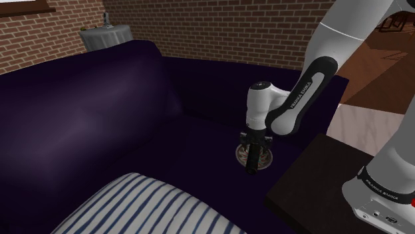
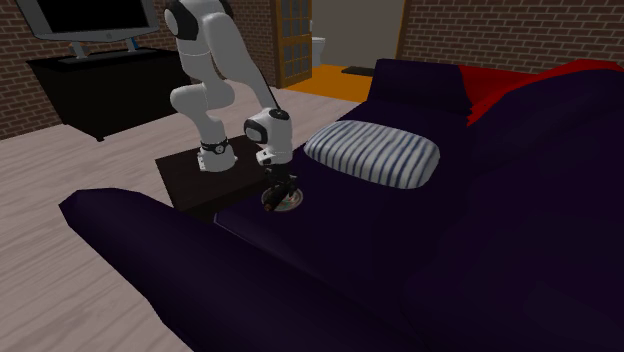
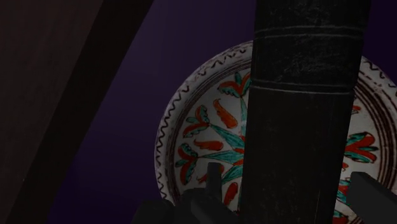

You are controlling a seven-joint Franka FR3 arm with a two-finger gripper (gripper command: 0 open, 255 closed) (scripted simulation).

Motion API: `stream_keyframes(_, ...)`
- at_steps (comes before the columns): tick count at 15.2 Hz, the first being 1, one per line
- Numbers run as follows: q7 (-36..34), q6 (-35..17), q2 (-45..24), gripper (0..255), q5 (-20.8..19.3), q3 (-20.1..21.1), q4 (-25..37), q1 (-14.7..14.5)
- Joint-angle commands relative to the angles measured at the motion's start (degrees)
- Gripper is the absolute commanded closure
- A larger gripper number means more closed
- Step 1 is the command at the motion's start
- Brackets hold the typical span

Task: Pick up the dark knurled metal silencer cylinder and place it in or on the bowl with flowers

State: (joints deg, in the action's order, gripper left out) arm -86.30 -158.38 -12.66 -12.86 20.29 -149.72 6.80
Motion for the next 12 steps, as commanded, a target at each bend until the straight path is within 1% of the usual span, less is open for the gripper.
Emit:
stream_keyframes(1,0.0,0.0,0.0,0,0.0,0.0,0.0,0.0)
stream_keyframes(4,0.0,0.0,0.0,0,0.0,0.0,0.01,0.0)
stream_keyframes(6,3.62,3.96,4.77,0,5.01,2.89,-0.4,1.81)
stream_keyframes(8,6.62,7.71,8.95,0,9.21,4.42,-0.36,2.52)
stream_keyframes(12,6.65,7.71,8.96,0,9.24,4.22,-0.37,2.32)
